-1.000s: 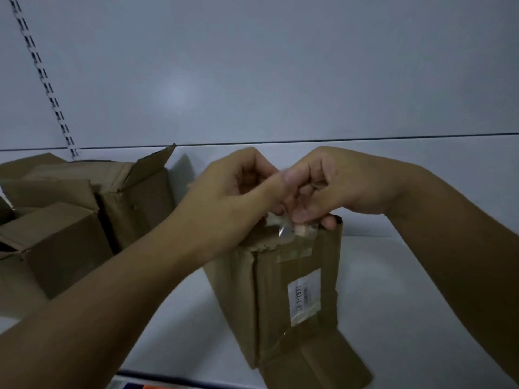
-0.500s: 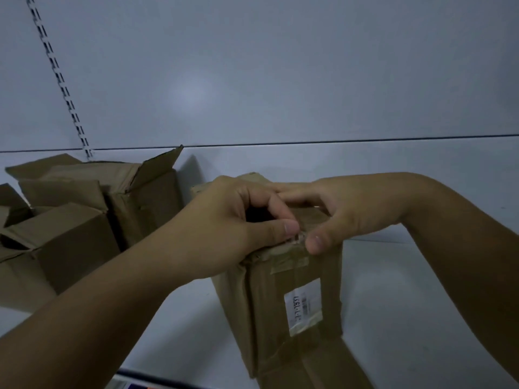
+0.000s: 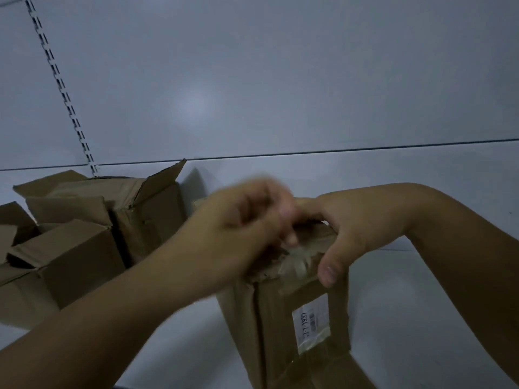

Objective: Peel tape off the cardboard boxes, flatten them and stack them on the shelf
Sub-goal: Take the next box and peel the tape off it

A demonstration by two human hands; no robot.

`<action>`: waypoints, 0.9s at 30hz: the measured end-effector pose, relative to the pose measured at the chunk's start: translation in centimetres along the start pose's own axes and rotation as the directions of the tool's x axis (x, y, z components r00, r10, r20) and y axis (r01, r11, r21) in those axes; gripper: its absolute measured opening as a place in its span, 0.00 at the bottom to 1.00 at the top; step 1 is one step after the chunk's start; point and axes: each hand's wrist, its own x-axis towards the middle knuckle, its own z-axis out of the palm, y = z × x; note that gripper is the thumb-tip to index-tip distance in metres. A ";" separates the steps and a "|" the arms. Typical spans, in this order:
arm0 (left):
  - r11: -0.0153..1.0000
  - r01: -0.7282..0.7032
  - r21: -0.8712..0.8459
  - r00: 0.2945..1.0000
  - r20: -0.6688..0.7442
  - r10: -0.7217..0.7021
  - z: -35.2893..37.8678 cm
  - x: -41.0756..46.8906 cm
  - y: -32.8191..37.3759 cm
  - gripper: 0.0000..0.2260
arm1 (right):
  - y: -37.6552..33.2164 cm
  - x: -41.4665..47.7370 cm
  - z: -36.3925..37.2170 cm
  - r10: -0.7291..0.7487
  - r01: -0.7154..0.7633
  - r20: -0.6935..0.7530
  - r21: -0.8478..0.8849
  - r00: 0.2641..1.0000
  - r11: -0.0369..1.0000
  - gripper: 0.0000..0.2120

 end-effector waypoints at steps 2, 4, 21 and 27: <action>1.000 -0.020 -0.024 0.997 0.071 0.021 -0.9 0.1 0.2 0.21 | -0.2 -0.1 -0.1 0.021 -0.021 0.014 -0.019 1.000 1.000 0.45; 0.993 -0.030 0.118 0.983 0.183 0.008 -1.0 0.1 0.5 0.28 | -0.4 -0.2 0.0 0.010 -0.010 0.008 -0.037 1.000 0.999 0.38; 0.989 0.022 0.145 0.904 0.420 -0.082 -0.8 2.3 1.6 0.08 | -1.0 -0.3 0.6 0.001 0.001 -0.035 0.066 0.999 0.998 0.28; 0.983 0.172 -0.058 0.876 0.466 -0.126 -0.9 3.1 0.8 0.11 | -0.7 -0.3 0.5 -0.013 0.016 -0.029 0.114 1.000 0.993 0.29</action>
